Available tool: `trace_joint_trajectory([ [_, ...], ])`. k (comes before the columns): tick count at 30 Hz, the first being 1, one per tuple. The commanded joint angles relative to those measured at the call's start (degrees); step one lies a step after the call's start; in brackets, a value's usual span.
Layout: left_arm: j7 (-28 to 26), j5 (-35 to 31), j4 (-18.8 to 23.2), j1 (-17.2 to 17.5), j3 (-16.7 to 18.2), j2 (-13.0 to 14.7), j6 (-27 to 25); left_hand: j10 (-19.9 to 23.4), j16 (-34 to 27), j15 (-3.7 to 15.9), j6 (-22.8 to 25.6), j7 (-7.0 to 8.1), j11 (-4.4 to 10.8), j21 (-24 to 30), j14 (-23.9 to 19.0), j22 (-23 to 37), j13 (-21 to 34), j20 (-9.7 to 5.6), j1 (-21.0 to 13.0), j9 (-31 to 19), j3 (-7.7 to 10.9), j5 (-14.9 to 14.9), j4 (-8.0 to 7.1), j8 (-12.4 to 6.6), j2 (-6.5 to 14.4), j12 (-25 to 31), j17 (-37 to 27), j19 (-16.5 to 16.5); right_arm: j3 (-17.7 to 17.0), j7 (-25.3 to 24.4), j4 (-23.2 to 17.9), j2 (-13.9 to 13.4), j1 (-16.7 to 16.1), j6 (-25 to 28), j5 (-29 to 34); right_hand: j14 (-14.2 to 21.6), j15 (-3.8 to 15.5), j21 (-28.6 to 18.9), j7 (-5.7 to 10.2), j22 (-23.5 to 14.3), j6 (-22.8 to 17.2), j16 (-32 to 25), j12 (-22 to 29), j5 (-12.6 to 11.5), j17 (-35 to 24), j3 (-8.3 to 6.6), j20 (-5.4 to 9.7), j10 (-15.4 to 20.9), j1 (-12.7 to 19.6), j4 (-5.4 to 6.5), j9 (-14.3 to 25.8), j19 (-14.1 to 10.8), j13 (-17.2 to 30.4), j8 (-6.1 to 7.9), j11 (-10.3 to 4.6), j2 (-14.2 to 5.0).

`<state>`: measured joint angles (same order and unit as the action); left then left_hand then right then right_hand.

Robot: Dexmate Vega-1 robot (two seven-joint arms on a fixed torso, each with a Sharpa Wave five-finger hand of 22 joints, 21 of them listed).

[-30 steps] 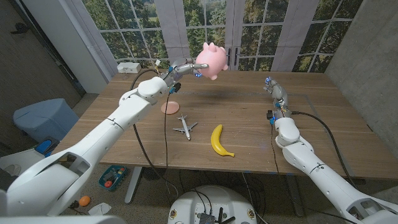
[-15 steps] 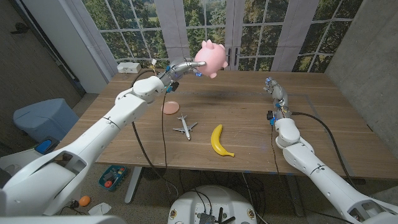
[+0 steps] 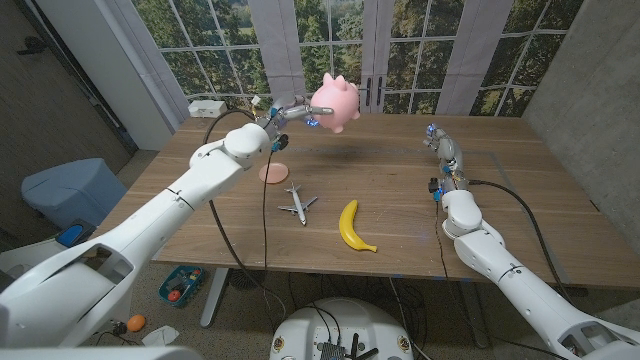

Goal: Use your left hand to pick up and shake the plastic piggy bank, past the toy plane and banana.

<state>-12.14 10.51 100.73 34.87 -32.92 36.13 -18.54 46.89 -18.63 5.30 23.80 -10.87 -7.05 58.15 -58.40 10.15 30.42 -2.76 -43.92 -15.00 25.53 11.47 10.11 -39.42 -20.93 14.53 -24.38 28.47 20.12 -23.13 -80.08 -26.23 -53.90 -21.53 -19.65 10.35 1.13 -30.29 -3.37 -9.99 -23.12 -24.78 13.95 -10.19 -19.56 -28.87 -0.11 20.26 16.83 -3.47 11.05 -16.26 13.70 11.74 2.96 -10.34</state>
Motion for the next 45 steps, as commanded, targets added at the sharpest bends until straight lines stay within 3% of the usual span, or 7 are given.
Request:
trace_joint_trajectory([
  [1,-21.28,-18.98,4.68,1.77,-4.85,-5.21,-15.63,20.39,0.12,8.52,23.02,13.8,18.45,0.54,-3.96,0.11,0.23,-2.57,-27.49,-1.13,0.51,0.42,-0.03,-0.27,27.07,0.22,-0.12,0.23,0.36,0.07,0.4,0.31,0.62,0.46,0.18,0.45,-0.13,0.17,0.05,-0.25,0.17,0.12,-0.01,-0.32,-0.14,-0.06,0.04,0.31,0.48,0.47,0.18,-0.05,0.13,-0.15,0.08,0.09],
  [7,-27.11,-22.92,3.02,2.64,-4.59,-8.43,-17.25,20.55,0.13,8.53,23.17,13.79,18.47,0.64,-4.04,0.1,0.2,-2.48,-27.5,-1.11,0.48,0.42,0.0,-0.28,26.99,0.21,-0.13,0.41,0.47,-0.03,0.66,0.48,0.91,0.59,0.22,0.47,-0.2,0.23,0.02,-0.25,0.16,0.15,0.02,-0.33,-0.16,-0.07,-0.07,0.41,0.5,0.46,0.18,-0.17,0.13,-0.14,0.19,0.09],
  [13,-29.27,-25.24,2.29,3.08,-4.4,-9.53,-17.45,20.69,0.1,8.53,23.22,13.96,18.46,0.72,-4.21,0.09,0.15,-2.41,-27.48,-1.07,0.46,0.42,-0.03,-0.24,26.99,0.18,-0.13,0.55,0.63,0.11,0.94,0.49,1.23,0.52,0.36,0.49,-0.17,0.3,0.06,-0.25,0.14,0.17,-0.01,-0.33,-0.16,-0.06,-0.05,0.35,0.5,0.47,0.18,-0.16,0.13,-0.13,0.11,0.09],
  [26,-29.18,-26.92,1.98,3.54,-3.76,-10.44,-17.45,20.86,0.24,8.52,23.41,13.98,18.45,0.82,-4.28,0.06,0.06,-2.36,-27.41,-0.93,0.44,0.44,-0.04,-0.14,26.92,0.06,-0.04,0.66,0.86,0.32,1.29,0.52,1.74,0.66,0.41,0.52,-0.18,0.47,0.1,-0.26,0.13,0.25,-0.01,-0.32,-0.19,-0.05,0.01,0.38,0.49,0.49,0.18,-0.21,0.14,-0.13,0.12,0.1],
  [39,-24.55,-23.32,3.69,4.09,-1.55,-9.98,-17.77,20.98,0.24,8.52,23.39,14.02,18.45,0.88,-4.41,0.04,0.06,-2.35,-27.41,-1.01,0.44,0.46,-0.01,-0.11,26.83,0.0,-0.11,0.69,1.13,0.78,1.8,0.42,2.35,0.66,0.52,0.61,-0.32,0.6,0.08,-0.27,0.1,0.28,-0.05,-0.33,-0.21,-0.04,-0.04,0.32,0.5,0.5,0.18,-0.29,0.14,-0.12,0.16,0.09],
  [45,-17.03,-18.61,5.07,3.87,-0.03,-5.84,-12.83,20.98,0.4,8.52,23.36,13.97,18.44,0.87,-4.31,0.03,0.08,-2.47,-27.39,-0.98,0.46,0.47,-0.02,-0.03,26.83,-0.05,-0.01,0.61,1.16,0.86,2.12,0.52,2.66,0.51,0.47,0.65,-0.36,0.64,0.02,-0.27,0.11,0.29,-0.02,-0.33,-0.22,-0.04,-0.14,0.43,0.51,0.49,0.18,-0.35,0.14,-0.12,0.15,0.09],
])
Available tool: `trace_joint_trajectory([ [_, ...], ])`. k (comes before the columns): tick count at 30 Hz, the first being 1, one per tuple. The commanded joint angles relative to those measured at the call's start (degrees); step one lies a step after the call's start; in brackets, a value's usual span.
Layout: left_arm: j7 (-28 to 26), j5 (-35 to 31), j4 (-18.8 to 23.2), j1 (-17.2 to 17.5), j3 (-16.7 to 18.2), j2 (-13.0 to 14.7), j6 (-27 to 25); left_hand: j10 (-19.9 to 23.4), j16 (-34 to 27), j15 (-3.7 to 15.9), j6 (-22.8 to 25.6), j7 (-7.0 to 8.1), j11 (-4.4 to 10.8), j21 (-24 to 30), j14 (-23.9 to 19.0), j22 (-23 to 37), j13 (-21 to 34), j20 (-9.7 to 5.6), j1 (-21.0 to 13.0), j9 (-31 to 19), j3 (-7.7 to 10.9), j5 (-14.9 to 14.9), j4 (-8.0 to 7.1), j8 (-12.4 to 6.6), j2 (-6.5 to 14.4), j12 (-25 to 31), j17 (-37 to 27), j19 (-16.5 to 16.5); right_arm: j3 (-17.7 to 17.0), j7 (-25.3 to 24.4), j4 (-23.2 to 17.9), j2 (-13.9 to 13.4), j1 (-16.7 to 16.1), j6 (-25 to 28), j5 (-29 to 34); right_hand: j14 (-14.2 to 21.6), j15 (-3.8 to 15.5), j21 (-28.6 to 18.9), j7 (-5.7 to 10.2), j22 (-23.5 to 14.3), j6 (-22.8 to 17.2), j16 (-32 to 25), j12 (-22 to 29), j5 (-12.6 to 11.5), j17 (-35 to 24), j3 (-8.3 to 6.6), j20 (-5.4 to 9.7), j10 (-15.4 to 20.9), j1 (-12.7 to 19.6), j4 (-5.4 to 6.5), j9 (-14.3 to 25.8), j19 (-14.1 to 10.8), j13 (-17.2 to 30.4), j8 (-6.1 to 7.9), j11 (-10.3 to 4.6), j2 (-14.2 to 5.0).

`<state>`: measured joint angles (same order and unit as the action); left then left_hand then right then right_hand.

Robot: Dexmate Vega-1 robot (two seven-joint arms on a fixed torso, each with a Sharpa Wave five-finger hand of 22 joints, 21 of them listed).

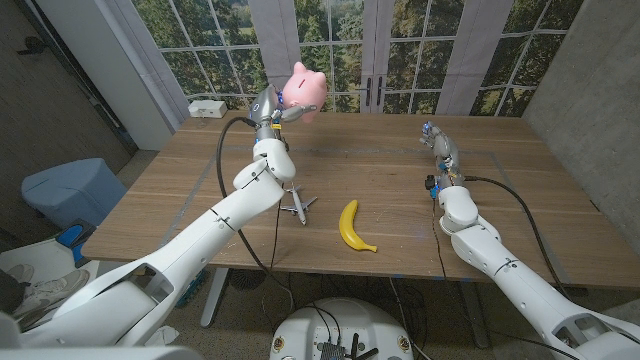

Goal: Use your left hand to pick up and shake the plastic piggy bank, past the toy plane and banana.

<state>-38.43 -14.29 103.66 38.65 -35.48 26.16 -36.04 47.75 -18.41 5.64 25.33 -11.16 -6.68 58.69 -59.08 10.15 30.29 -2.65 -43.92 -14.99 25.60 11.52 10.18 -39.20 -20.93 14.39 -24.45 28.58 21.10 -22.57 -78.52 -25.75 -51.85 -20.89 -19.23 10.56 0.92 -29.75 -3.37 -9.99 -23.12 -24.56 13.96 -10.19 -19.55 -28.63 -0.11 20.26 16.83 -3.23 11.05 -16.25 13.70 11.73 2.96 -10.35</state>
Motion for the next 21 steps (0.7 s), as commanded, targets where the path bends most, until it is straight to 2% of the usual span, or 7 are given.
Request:
trace_joint_trajectory([
  [1,10.62,6.94,2.21,0.01,2.69,4.91,5.82,20.12,0.18,8.19,21.82,14.28,18.07,0.31,-3.63,0.03,0.22,-2.6,-27.39,-0.98,0.39,0.42,-0.09,-0.24,26.83,0.1,0.06,0.45,0.19,0.37,0.6,0.03,0.63,-0.14,0.01,0.39,-0.06,0.13,0.05,-0.27,0.11,0.11,-0.02,-0.33,-0.23,-0.29,-0.09,0.43,0.52,0.25,0.18,-0.32,0.14,-0.12,0.11,0.09],
  [10,19.79,11.16,1.68,-1.22,3.19,9.72,13.71,20.0,0.26,8.2,21.76,14.44,18.06,0.24,-3.62,0.03,0.32,-3.03,-27.35,-1.0,0.39,0.44,-0.1,-0.15,26.79,0.02,0.04,0.14,0.01,0.29,0.79,0.12,0.41,-0.48,-0.3,0.36,-0.01,0.24,0.08,-0.27,0.11,0.18,-0.06,-0.33,-0.25,-0.29,-0.07,0.35,0.54,0.24,0.17,-0.38,0.15,-0.12,0.15,0.09],
  [16,24.28,15.37,-0.12,-1.25,4.55,10.81,20.04,19.9,0.3,8.19,21.7,14.49,18.1,0.24,-3.6,0.04,0.33,-3.23,-27.35,-1.01,0.39,0.45,-0.11,-0.08,26.8,-0.08,0.0,0.01,-0.17,0.08,0.44,-0.05,-0.04,-0.66,-0.3,0.35,0.01,0.31,0.12,-0.27,0.16,0.22,-0.06,-0.32,-0.26,-0.28,-0.02,0.37,0.53,0.25,0.18,-0.38,0.15,-0.14,0.13,0.09],
  [21,27.59,17.62,-0.71,-1.74,5.05,11.78,22.34,19.92,0.39,8.19,21.79,14.52,18.11,0.23,-3.51,0.05,0.37,-3.28,-27.33,-0.99,0.39,0.44,-0.13,-0.06,26.81,-0.1,0.01,-0.12,-0.29,-0.03,-0.09,-0.27,-0.43,-0.67,-0.22,0.37,-0.01,0.4,0.16,-0.28,0.12,0.24,-0.11,-0.32,-0.27,-0.27,0.04,0.25,0.52,0.27,0.18,-0.34,0.15,-0.13,0.07,0.09],
])
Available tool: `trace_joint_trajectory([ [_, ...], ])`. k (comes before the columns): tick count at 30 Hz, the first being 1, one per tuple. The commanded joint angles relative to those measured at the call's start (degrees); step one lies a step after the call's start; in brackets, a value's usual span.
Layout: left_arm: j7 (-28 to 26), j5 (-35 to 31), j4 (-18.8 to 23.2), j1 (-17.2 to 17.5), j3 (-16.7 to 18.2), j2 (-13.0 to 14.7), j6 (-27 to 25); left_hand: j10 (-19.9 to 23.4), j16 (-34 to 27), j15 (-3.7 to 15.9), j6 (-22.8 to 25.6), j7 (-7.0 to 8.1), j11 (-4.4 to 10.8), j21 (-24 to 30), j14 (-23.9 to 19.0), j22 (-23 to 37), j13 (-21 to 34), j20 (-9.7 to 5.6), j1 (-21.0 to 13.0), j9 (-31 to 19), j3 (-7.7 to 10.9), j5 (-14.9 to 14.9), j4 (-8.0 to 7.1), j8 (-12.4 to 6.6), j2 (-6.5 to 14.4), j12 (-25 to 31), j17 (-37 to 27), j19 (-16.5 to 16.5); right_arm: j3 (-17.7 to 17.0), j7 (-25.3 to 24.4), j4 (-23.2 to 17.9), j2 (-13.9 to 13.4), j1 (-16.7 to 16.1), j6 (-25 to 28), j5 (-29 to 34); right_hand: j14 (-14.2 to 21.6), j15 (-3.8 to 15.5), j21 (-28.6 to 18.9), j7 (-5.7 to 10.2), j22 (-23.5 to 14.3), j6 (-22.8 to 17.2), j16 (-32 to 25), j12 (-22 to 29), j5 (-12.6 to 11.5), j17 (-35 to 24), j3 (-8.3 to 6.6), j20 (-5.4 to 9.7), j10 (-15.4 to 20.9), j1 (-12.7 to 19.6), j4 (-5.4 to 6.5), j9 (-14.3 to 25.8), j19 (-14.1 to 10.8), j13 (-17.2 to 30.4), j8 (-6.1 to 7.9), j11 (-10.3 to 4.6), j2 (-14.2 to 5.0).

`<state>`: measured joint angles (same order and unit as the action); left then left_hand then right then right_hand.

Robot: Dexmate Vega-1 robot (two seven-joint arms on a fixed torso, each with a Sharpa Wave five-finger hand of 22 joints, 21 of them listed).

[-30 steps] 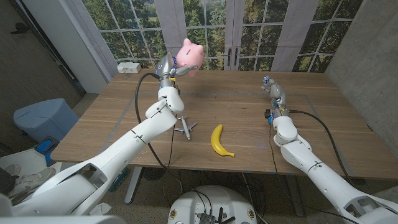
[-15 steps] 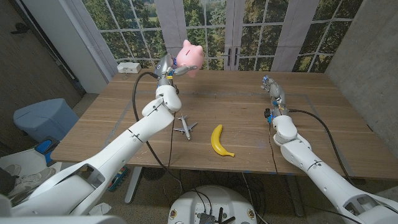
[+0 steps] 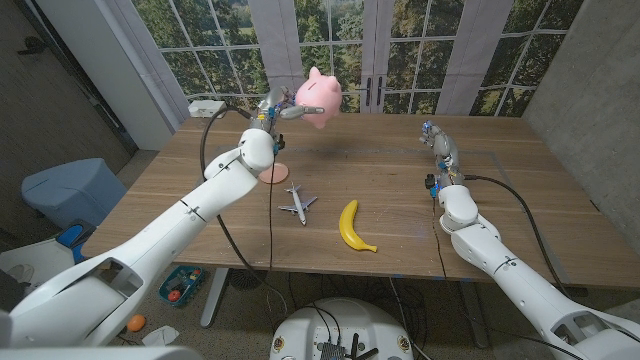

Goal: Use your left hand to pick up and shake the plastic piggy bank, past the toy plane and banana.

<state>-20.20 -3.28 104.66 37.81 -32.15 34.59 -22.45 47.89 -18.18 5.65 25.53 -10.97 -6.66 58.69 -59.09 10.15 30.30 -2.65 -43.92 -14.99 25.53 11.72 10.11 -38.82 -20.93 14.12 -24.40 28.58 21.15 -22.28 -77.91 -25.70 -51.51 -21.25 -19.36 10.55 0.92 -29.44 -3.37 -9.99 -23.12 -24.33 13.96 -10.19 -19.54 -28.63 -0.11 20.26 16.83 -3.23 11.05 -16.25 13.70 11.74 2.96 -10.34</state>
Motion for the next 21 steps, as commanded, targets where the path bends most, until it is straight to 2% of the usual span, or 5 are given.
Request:
trace_joint_trajectory([
  [1,9.95,6.72,-1.7,-1.08,1.66,3.63,8.9,19.81,0.19,8.18,21.56,14.36,18.09,0.24,-3.48,0.05,0.37,-3.28,-27.33,-0.98,0.46,0.24,-0.07,-0.41,26.83,0.18,-0.02,-0.11,-0.36,-0.37,-0.81,-0.38,-0.86,-0.34,-0.03,0.4,0.02,0.11,0.13,-0.28,0.11,0.0,-0.12,-0.32,-0.28,-0.27,0.02,0.24,0.52,0.27,0.17,-0.35,0.15,-0.12,0.08,0.09],
  [10,15.13,6.03,-0.23,-3.24,0.25,6.52,6.29,19.6,0.21,8.19,21.56,14.5,18.05,0.26,-3.44,0.06,0.35,-3.28,-27.29,-0.93,0.42,0.21,-0.07,-0.31,26.77,0.0,-0.15,-0.29,-0.65,-0.7,-2.11,-0.7,-1.74,-0.41,0.16,0.45,-0.2,0.17,0.04,-0.28,0.06,0.04,-0.08,-0.33,-0.29,-0.27,-0.1,0.36,0.53,0.27,0.17,-0.48,0.15,-0.1,0.19,0.08],
  [21,18.92,3.47,1.88,-4.97,-1.8,9.02,1.9,19.54,0.32,8.2,21.49,14.38,18.04,0.3,-3.34,0.07,0.4,-3.24,-27.27,-0.92,0.39,0.17,-0.08,-0.2,26.79,-0.1,-0.16,-0.44,-1.15,-1.26,-4.19,-1.05,-3.28,-0.78,0.54,0.41,0.03,0.31,0.06,-0.29,0.07,0.12,-0.07,-0.32,-0.31,-0.26,-0.1,0.41,0.53,0.29,0.17,-0.52,0.15,-0.11,0.2,0.09],
])
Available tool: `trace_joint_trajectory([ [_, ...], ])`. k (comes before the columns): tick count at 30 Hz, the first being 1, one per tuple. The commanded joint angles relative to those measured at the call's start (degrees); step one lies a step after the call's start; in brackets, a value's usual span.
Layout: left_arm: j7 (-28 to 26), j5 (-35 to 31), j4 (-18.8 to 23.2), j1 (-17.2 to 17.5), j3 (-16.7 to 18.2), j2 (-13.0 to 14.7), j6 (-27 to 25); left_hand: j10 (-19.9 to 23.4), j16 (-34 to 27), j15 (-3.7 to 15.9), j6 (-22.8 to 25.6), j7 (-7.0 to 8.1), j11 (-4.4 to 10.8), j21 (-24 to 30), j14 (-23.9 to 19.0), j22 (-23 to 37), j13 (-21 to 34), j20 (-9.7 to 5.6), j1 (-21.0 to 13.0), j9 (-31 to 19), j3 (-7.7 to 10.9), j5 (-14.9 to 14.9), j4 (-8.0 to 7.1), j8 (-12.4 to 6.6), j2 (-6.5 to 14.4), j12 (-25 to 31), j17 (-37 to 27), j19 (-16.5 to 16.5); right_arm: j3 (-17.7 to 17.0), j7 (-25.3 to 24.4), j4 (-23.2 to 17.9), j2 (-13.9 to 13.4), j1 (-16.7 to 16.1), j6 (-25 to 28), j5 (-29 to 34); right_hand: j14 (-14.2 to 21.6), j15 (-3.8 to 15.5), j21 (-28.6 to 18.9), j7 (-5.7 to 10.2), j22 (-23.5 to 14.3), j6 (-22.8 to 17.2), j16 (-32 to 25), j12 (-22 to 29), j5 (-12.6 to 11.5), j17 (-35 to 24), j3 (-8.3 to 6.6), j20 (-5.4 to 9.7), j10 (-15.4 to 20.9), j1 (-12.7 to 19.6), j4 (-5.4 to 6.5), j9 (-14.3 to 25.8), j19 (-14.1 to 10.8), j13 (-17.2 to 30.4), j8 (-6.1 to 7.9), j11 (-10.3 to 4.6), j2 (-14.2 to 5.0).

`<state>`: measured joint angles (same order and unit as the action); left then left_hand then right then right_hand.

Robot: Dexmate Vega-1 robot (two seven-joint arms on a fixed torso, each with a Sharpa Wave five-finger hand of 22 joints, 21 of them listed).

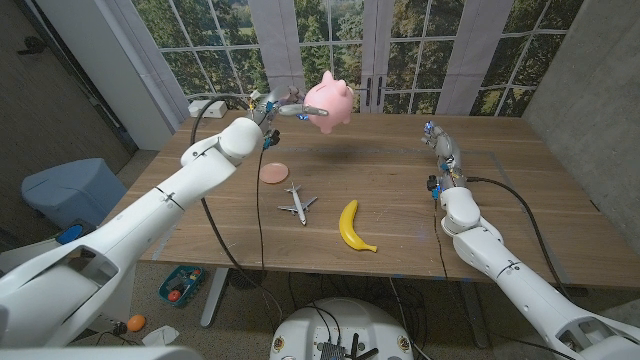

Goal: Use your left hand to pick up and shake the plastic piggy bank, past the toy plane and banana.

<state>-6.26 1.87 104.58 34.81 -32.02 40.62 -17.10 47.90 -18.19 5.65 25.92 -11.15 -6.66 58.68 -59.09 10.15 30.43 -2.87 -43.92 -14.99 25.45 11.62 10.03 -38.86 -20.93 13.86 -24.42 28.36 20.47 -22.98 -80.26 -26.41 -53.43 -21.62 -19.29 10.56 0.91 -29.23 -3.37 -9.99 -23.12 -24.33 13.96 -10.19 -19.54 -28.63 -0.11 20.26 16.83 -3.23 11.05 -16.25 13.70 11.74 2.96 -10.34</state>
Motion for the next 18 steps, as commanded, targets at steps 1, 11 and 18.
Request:
trace_joint_trajectory([
  [1,5.4,-1.99,2.11,-2.21,-2.21,3.16,-3.99,19.53,0.32,8.19,21.14,14.68,18.04,0.31,-3.35,0.07,0.28,-3.03,-27.27,-0.95,0.46,0.27,0.0,-0.19,26.79,0.16,-0.17,-0.23,-0.48,-0.6,-1.96,-0.35,-1.43,-0.43,0.57,0.45,0.06,0.11,0.07,-0.29,0.1,0.11,-0.06,-0.32,-0.31,-0.25,-0.08,0.44,0.53,0.29,0.18,-0.52,0.15,-0.13,0.15,0.08],
  [11,8.88,-4.24,2.23,-4.06,-4.77,3.85,-7.58,19.46,0.4,8.2,21.36,14.54,18.05,0.39,-3.28,0.07,0.25,-3.05,-27.3,-0.89,0.38,0.23,0.05,-0.15,26.71,0.01,-0.24,-0.31,-0.54,-0.74,-2.51,-0.21,-1.74,-0.33,0.91,0.41,0.05,0.23,0.07,-0.29,0.09,0.18,-0.09,-0.32,-0.33,-0.25,-0.06,0.38,0.53,0.3,0.17,-0.53,0.16,-0.12,0.14,0.09],
  [18,10.57,-6.1,1.62,-5.25,-6.6,3.75,-8.89,19.66,0.46,8.19,21.31,14.49,18.05,0.44,-3.28,0.07,0.41,-3.0,-27.32,-1.0,0.37,0.23,0.03,-0.15,26.76,0.12,-0.22,-0.36,-0.54,-0.79,-2.68,-0.36,-1.94,-0.02,1.23,0.46,-0.1,0.28,0.04,-0.29,0.06,0.19,-0.09,-0.32,-0.34,-0.25,-0.09,0.4,0.53,0.3,0.17,-0.56,0.16,-0.11,0.16,0.08],
])
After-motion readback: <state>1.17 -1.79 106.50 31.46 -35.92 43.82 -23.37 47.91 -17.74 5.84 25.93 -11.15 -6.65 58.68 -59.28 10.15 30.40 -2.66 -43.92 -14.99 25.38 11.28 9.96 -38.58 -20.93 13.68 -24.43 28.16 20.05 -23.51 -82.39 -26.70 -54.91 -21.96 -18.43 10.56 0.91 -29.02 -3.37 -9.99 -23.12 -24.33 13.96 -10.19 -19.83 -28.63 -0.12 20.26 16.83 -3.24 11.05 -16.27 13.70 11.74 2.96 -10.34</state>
